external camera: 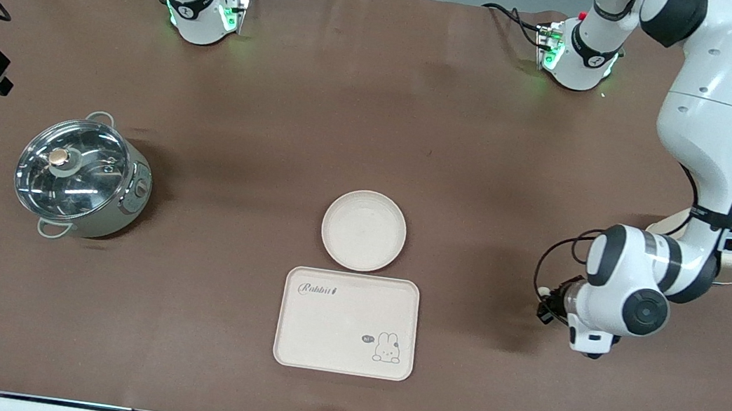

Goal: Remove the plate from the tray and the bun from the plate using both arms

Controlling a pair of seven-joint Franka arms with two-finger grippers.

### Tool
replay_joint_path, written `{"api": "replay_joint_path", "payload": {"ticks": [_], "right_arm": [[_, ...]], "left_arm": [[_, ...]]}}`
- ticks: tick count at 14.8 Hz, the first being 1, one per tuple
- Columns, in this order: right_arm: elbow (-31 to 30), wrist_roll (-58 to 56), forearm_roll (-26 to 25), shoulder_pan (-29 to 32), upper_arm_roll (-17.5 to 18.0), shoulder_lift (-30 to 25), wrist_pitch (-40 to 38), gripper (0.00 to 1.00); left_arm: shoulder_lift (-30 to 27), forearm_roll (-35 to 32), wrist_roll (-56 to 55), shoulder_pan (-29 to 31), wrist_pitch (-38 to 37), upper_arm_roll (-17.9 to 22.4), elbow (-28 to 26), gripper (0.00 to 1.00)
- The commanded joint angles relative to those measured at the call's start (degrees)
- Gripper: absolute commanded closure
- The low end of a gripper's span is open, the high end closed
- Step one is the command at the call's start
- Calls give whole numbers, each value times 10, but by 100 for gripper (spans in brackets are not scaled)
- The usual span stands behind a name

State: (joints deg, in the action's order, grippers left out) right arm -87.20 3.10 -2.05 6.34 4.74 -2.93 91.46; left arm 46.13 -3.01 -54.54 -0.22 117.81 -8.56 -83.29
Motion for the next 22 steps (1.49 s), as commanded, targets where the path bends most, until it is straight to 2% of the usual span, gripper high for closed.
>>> {"api": "replay_joint_path", "payload": {"ticks": [1,2,5,9,13,15,22], "right_arm": [[12,0,-12,8,0,5,-6,0],[15,3,-11,9,0,5,-5,0],[15,2,-6,20,-1,11,-4,0],[12,6,14,21,-1,14,-3,0],[12,8,20,20,-1,14,-2,0],[10,9,21,22,-1,14,-7,0],[5,7,22,17,0,14,-12,0]], "left_arm": [[0,9,30,7,11,-9,-4,51],[0,9,34,8,11,-9,-3,1],[-9,9,33,4,10,-10,1,0],[-66,11,30,9,-48,-26,16,0],[-84,16,33,9,-65,-27,23,0],[-141,14,62,8,-107,-26,23,0],[-364,8,322,17,-272,-20,20,0]]}}
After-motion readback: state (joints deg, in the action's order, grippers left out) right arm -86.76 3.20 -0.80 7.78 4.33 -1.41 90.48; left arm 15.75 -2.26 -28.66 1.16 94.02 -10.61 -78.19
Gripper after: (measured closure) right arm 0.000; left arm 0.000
